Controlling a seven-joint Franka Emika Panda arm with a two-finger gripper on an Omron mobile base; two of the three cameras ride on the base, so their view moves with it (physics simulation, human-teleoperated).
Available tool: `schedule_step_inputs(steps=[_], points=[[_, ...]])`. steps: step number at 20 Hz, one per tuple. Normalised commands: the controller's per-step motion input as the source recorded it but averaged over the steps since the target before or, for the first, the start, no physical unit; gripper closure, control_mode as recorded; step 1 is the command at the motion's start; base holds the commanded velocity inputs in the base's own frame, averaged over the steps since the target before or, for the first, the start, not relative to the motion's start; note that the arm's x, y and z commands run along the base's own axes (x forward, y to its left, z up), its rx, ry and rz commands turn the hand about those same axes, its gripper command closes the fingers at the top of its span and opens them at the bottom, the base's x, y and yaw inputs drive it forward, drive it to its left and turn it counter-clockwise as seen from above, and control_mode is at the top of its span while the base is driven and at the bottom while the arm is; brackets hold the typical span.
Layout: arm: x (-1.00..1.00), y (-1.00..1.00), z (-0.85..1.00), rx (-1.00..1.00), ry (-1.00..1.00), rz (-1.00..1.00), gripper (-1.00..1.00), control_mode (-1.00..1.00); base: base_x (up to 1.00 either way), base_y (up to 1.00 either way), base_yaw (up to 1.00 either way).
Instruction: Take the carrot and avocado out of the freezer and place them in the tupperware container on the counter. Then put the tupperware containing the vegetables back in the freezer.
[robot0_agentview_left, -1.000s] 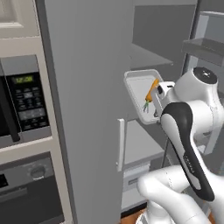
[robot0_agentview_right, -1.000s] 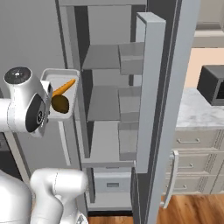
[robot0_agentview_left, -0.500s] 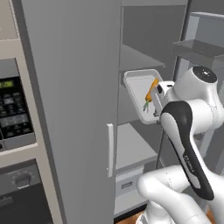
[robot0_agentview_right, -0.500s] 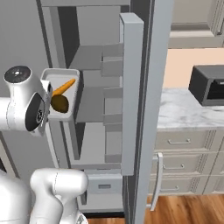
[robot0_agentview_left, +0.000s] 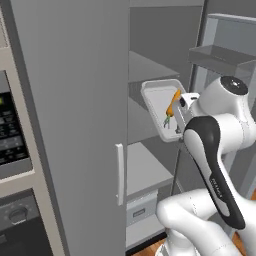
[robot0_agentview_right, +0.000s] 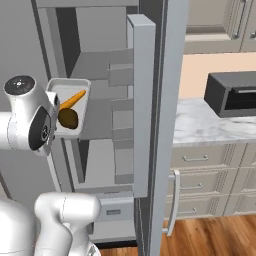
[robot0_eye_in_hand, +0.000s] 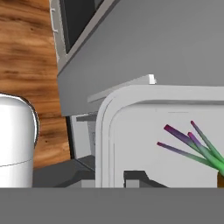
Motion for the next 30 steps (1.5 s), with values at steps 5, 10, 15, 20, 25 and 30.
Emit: schedule_step_inputs(steps=[5,10,15,20,25,30], points=[[0.21,0.01,0.0,0.0,0.0,-0.08,1.0,-1.0,0.05,0.0,-0.07],[0.5,0.01,0.0,0.0,0.01,-0.06,1.0,-1.0,0.0,0.0,0.0],[0.62,0.03,0.0,0.0,0.0,0.0,1.0,-1.0,0.0,0.0,0.0],[0.49,0.0,0.22,0.0,0.0,0.0,1.0,-1.0,0.0,0.0,0.0],[0.46,0.0,0.13,0.0,0.02,0.0,1.0,-1.0,0.0,0.0,0.0],[0.41,0.0,0.01,0.0,0.0,0.0,1.0,-1.0,0.0,0.0,0.0]])
